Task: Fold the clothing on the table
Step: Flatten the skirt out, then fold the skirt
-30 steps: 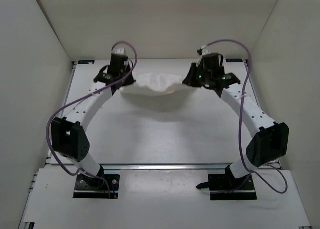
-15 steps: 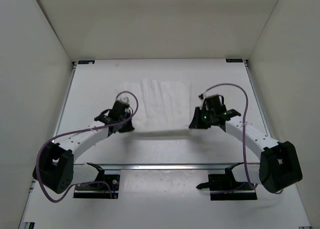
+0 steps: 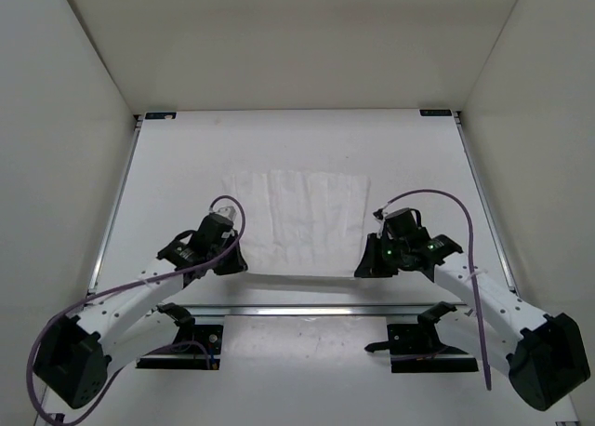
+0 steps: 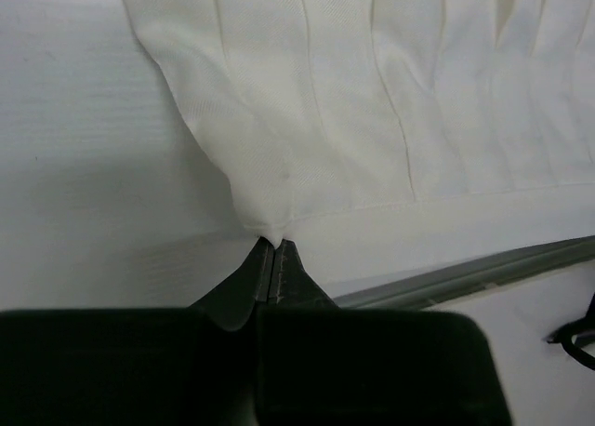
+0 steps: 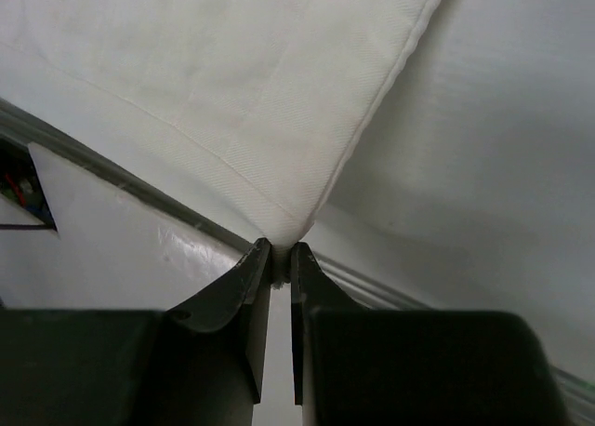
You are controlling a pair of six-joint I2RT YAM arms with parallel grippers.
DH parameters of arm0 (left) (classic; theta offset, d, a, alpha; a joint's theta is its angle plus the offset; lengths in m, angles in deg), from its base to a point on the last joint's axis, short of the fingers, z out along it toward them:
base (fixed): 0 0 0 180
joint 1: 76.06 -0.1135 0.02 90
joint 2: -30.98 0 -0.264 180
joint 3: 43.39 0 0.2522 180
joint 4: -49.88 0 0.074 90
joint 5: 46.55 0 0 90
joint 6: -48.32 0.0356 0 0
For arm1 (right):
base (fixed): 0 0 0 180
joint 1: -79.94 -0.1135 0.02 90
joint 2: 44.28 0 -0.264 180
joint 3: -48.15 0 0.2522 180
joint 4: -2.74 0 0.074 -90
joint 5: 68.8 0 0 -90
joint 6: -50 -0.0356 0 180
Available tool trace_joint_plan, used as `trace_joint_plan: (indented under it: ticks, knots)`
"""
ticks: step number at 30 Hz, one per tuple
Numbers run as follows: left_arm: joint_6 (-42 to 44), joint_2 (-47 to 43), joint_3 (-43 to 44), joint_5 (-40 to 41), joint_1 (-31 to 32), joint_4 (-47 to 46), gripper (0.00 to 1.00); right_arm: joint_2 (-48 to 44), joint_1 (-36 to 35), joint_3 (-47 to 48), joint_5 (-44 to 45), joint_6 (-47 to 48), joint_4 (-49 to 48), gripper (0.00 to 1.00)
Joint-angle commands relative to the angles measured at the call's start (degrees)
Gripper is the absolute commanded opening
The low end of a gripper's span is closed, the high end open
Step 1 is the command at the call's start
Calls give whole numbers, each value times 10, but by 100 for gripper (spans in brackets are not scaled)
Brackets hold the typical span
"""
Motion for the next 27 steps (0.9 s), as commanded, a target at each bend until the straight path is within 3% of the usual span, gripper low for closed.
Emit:
trace_joint_plan:
  ticks: [1, 11, 17, 23, 27]
  knots:
    - [-20, -54, 5, 11, 10, 76, 0, -58, -16, -1, 19, -30, 71, 0]
    - [-73, -204, 43, -58, 7, 171, 0, -216, 23, 36, -57, -25, 237, 0]
    - [-41, -191, 156, -95, -59, 207, 0, -235, 80, 125, -103, -12, 297, 0]
    - [10, -123, 207, -103, -106, 166, 0, -177, 187, 165, -172, 37, 237, 0]
    - [4, -81, 178, -113, -123, 102, 0, -148, 194, 127, -173, 26, 147, 0]
